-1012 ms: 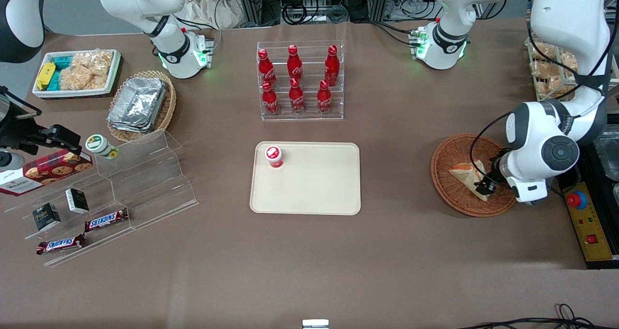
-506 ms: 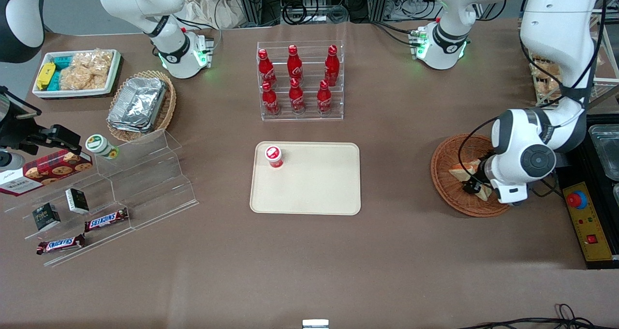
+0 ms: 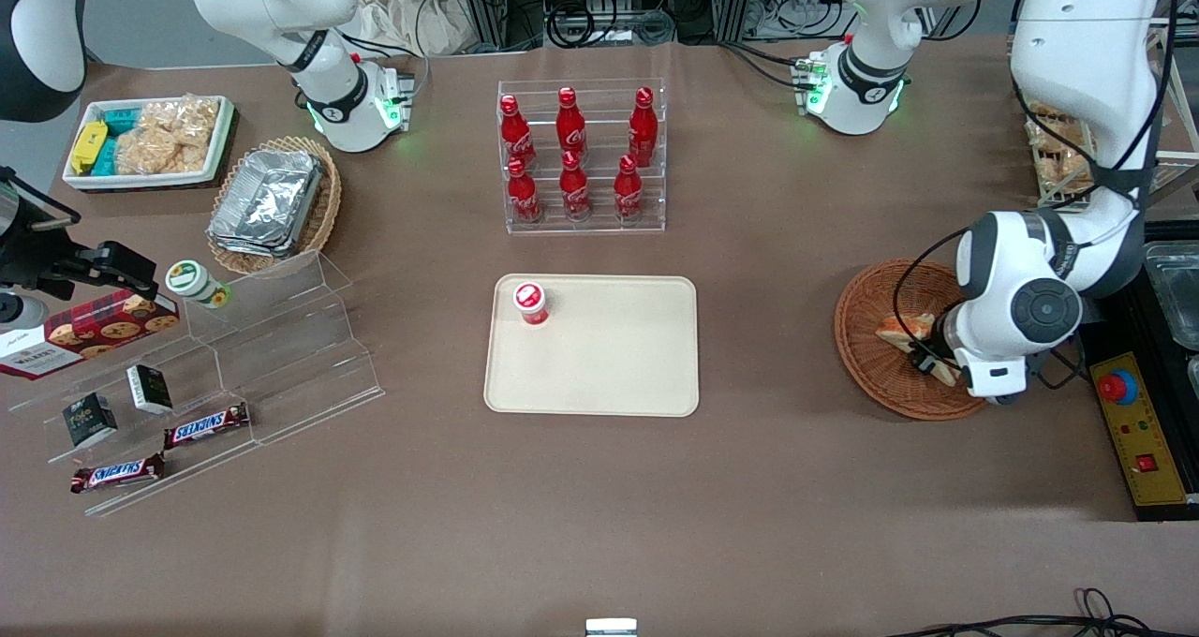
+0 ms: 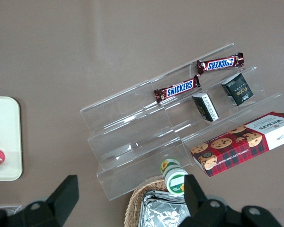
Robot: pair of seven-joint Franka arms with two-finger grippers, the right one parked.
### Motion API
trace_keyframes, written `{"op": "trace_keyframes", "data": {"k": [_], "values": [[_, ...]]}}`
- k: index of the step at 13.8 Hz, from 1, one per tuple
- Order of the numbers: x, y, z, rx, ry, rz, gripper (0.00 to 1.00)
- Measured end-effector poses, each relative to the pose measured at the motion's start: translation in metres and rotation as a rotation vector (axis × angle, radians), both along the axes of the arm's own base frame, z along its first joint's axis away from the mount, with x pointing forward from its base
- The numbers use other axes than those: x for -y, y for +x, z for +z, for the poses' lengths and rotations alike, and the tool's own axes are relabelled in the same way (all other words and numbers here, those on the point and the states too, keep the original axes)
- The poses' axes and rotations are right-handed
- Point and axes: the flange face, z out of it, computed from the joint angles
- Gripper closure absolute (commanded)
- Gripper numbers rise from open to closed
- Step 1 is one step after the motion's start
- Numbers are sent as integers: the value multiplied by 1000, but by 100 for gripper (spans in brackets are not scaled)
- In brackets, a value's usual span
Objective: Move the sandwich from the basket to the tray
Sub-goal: 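Lift the sandwich out of the basket with the left gripper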
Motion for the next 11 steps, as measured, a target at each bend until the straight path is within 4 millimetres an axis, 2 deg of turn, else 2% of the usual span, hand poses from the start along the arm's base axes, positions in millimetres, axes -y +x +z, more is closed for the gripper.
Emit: {"op": "trace_keyframes", "data": {"k": [1,3,5,6,8,9,10,11], "values": [[-2,4,19,-18,-2,-42,100],[0,16,69,-16,-34,-128,100],[17,24,125,-6,-124,-192,100],[34,27,153,-1,-157,-243,100],[84,32,196,22,-200,-387,100],[116,32,210,38,-224,-474,100],[150,31,216,48,-248,-546,100],[185,28,213,45,-275,-607,100]]}}
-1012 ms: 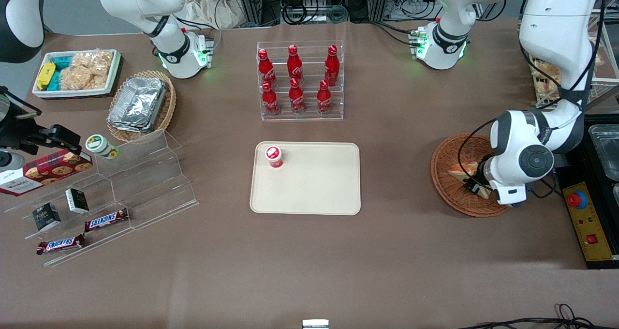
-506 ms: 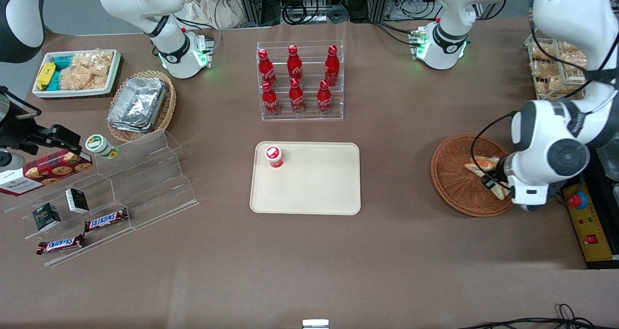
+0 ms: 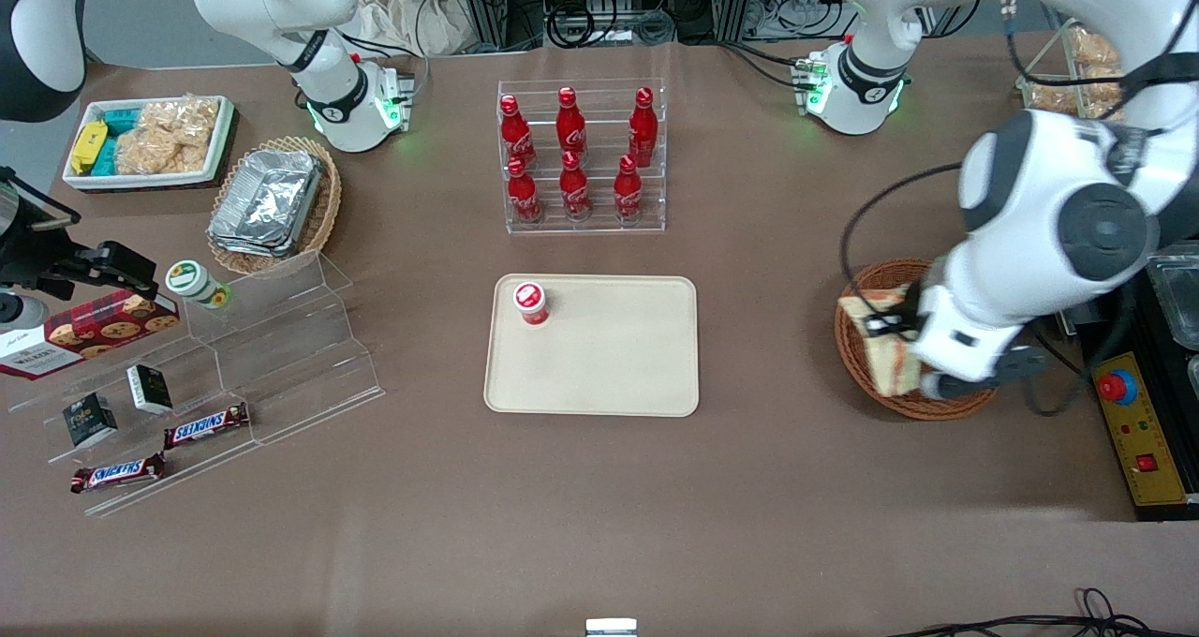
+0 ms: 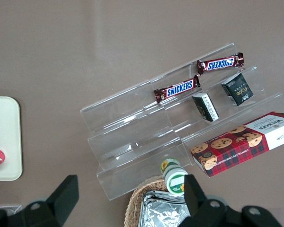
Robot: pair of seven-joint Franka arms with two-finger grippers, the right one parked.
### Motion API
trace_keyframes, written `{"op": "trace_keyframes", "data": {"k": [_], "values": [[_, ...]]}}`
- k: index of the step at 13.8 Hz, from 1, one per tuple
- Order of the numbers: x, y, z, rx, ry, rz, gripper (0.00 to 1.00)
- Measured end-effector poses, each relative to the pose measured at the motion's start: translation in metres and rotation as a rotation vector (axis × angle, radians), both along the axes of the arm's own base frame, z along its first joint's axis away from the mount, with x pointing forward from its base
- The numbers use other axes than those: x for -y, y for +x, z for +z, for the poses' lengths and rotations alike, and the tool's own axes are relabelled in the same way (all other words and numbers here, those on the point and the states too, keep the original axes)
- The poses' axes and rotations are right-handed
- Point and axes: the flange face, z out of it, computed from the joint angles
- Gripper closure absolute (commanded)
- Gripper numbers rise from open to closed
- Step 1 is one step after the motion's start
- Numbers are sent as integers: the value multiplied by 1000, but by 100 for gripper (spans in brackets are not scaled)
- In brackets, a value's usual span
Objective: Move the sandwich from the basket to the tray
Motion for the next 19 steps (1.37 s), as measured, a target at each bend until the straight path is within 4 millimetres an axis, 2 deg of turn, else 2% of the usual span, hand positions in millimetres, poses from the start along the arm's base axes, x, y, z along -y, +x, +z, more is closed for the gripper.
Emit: {"op": "trace_keyframes", "data": {"k": [2,5,7,9,10,11,12,13,15,17,19], "values": [[67,-6,-31,-21,-38,-82,100],[157,-21,-120,-55,-66,-146,100],[195,-37,-172,-73,-29,-157,100],[221,-54,-211,-90,10,-157,99],[231,-61,-227,-98,18,-158,72],[238,-67,-240,-110,22,-160,7],[242,-71,-250,-120,25,-160,0],[242,-70,-255,-125,25,-158,0],[237,-61,-251,-112,25,-145,0],[222,-38,-232,-69,23,-111,0],[203,-10,-198,-20,23,-67,0]]}}
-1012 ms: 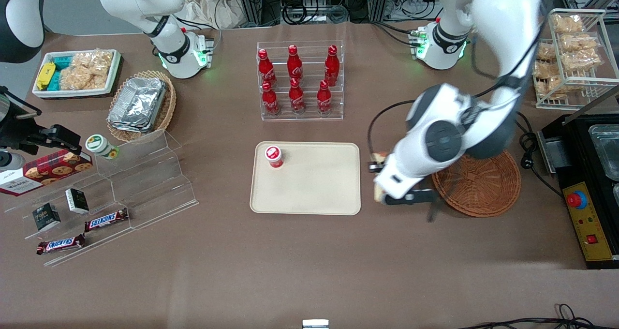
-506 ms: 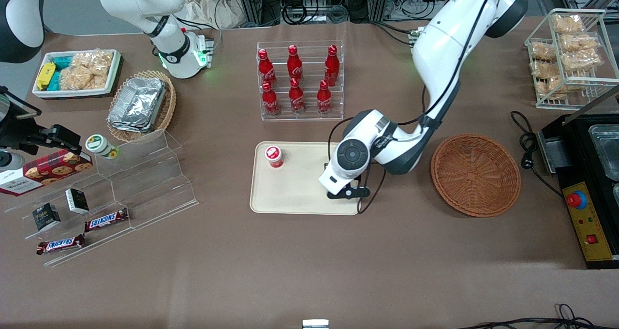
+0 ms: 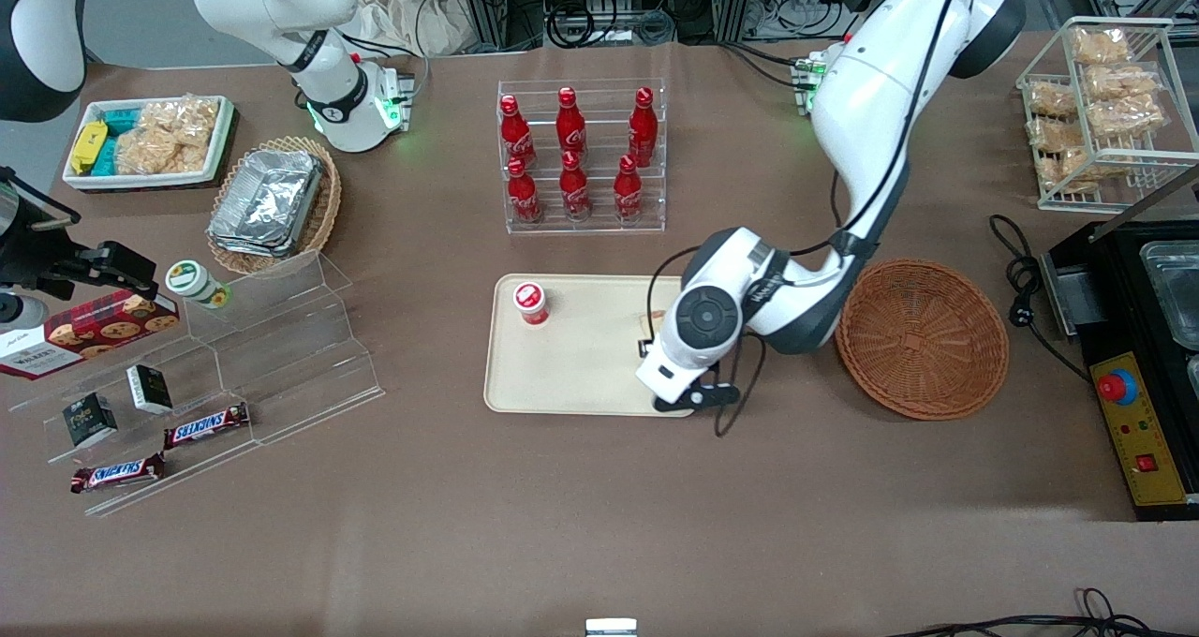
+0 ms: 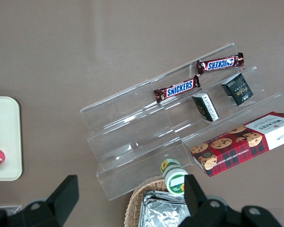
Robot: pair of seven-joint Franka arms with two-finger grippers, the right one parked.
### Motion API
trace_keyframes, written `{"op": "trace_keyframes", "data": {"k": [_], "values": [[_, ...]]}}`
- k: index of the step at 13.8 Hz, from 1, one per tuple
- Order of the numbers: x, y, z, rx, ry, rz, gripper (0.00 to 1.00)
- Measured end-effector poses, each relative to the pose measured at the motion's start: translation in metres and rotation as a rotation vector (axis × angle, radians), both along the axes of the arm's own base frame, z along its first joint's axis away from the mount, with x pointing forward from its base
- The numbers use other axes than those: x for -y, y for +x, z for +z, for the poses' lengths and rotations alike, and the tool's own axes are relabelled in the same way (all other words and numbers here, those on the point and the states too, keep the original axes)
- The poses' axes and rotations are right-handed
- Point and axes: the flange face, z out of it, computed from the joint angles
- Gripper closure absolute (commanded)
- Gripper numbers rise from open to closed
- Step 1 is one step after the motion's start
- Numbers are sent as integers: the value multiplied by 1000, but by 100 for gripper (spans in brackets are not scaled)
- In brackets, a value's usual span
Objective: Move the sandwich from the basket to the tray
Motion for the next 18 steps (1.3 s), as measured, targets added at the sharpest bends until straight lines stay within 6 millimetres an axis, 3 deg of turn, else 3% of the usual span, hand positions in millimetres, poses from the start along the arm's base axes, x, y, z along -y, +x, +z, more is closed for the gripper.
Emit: {"op": "trace_keyframes", "data": {"k": [2,4,7,9,14,18], "values": [[-16,15,37,2,18,27,0],[-46,26,73,-5,40,44,0],[-110,31,138,5,54,19,1],[-152,18,169,26,52,26,1],[-217,-47,180,64,80,-58,4],[-298,-40,218,37,51,-90,0]]}}
